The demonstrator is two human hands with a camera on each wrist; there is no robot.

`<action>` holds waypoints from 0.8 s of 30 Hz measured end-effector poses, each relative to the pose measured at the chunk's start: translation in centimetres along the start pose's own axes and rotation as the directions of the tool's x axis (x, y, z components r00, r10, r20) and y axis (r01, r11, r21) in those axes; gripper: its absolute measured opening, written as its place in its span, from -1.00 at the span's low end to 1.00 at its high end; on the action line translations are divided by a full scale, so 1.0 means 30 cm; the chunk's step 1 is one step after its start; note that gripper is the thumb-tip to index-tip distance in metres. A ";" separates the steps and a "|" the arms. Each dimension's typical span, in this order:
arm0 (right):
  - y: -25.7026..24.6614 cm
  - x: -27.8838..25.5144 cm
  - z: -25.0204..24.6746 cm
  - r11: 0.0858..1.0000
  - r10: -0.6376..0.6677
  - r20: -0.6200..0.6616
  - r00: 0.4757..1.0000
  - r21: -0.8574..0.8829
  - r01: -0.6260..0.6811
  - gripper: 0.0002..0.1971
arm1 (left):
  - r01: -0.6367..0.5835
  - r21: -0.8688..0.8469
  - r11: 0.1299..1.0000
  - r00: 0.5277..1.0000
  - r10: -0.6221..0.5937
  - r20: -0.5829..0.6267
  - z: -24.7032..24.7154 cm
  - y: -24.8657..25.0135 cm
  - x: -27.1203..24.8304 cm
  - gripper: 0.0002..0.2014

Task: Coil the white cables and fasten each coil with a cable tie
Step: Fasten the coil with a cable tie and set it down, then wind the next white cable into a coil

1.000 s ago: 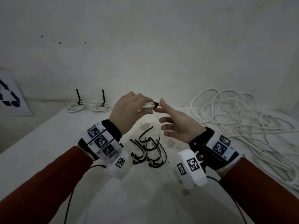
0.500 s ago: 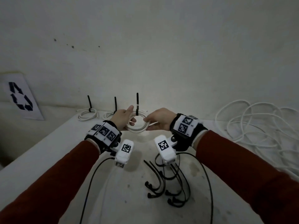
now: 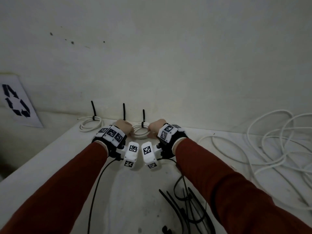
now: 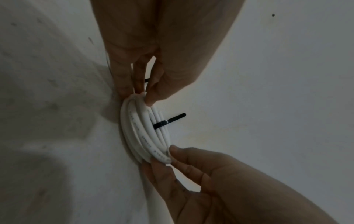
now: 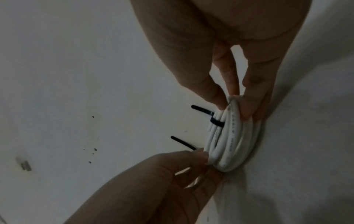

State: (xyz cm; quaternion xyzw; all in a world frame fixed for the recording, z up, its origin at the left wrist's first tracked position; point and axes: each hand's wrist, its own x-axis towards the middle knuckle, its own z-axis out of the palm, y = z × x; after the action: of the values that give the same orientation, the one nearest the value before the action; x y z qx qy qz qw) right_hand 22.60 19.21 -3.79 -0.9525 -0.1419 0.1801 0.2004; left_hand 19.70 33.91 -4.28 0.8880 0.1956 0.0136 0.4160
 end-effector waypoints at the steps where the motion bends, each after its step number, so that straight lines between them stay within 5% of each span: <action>1: -0.003 0.054 0.004 0.998 0.035 -0.001 0.999 0.046 -0.035 -0.83 | -0.009 0.028 1.000 0.999 0.010 -0.031 -0.008 0.000 0.004 -0.82; 3: -0.009 0.076 0.040 0.987 0.083 -0.082 0.993 0.145 -0.071 -0.74 | 0.001 0.125 0.992 0.997 0.009 -0.081 -0.026 -0.004 0.013 -0.79; 6: -0.049 0.007 0.024 0.993 -0.071 -0.144 0.987 0.081 0.084 -0.54 | 0.019 0.267 0.963 0.994 0.012 -0.112 -0.041 -0.018 0.013 -0.66; 8: -0.046 -0.037 -0.009 0.987 -0.132 -0.200 0.971 0.069 0.148 -0.58 | 0.001 0.329 0.944 0.993 0.037 -0.111 -0.039 -0.015 -0.003 -0.64; 10: -0.019 -0.044 -0.035 0.990 -0.046 -0.120 0.992 0.130 0.062 -0.88 | -0.013 0.398 0.917 0.991 0.065 -0.118 -0.030 -0.004 -0.024 -0.62; 12: 0.024 -0.070 -0.035 0.987 -0.110 -0.124 0.986 0.102 0.123 -0.71 | -0.050 0.437 0.898 0.985 0.117 -0.127 -0.023 0.019 -0.060 -0.62; 14: 0.053 -0.120 -0.063 0.921 -0.108 -0.142 0.984 0.358 0.153 -0.57 | -0.132 0.440 0.888 0.964 0.218 -0.151 -0.010 0.051 -0.108 -0.67; 19: 0.166 -0.382 -0.185 0.647 0.029 -0.139 0.990 0.757 0.088 -0.64 | -0.479 0.444 0.757 0.803 0.582 -0.127 0.057 0.197 -0.309 -0.82; 21: 0.233 -0.528 -0.234 0.660 0.001 -0.200 0.980 0.736 0.149 -0.72 | -0.641 0.355 0.680 0.716 0.697 -0.040 0.100 0.266 -0.396 -0.83; 24: 0.386 -0.700 -0.276 0.786 0.016 -0.269 0.963 0.598 0.154 -0.83 | -0.746 0.247 0.619 0.650 0.757 0.067 0.197 0.374 -0.543 -0.85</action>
State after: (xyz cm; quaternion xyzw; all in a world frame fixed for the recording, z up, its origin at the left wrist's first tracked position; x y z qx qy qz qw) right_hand 9.40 -0.91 4.30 -0.8449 -0.0830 0.0824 0.5220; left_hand 9.52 17.26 2.47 0.9329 -0.1841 0.1807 0.2515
